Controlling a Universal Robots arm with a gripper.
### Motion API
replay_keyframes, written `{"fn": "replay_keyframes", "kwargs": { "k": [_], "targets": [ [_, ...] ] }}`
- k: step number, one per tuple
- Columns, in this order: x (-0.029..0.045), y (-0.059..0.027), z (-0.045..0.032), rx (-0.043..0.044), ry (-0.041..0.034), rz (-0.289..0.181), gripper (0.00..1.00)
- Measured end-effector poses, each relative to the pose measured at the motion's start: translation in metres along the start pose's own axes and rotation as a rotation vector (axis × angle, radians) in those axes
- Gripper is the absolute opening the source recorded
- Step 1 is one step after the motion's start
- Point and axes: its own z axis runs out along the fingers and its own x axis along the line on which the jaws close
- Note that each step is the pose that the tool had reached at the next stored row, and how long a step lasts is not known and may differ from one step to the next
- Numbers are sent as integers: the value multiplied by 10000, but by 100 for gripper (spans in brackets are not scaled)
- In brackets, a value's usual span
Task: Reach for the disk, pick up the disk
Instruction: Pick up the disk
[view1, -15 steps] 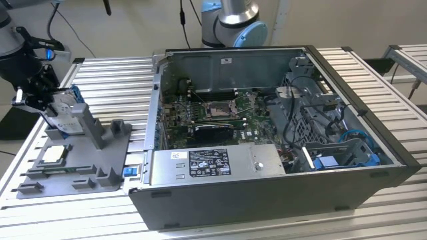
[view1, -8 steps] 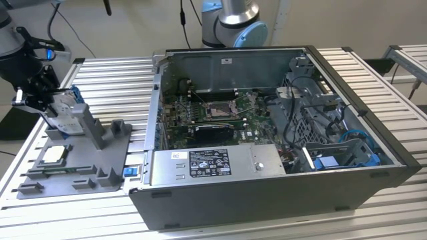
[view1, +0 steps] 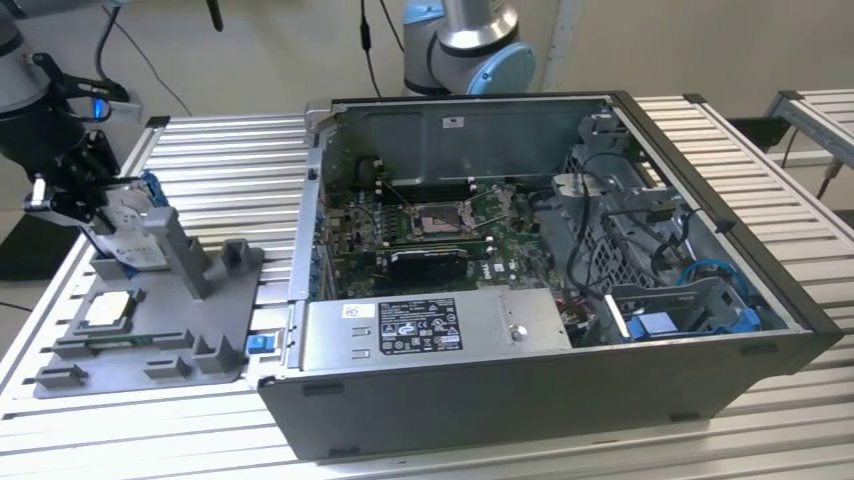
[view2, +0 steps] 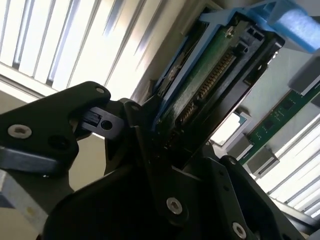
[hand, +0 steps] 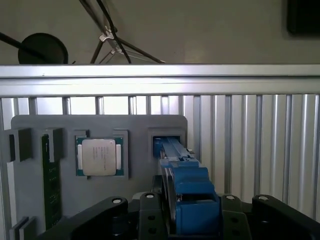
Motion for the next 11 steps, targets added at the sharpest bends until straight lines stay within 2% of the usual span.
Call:
{"fn": "replay_keyframes", "kwargs": {
  "k": [1,11],
  "targets": [
    [0,1,0,-3,-104,2,0],
    [-5,2,0,0,-100,1,0]
  ]
}}
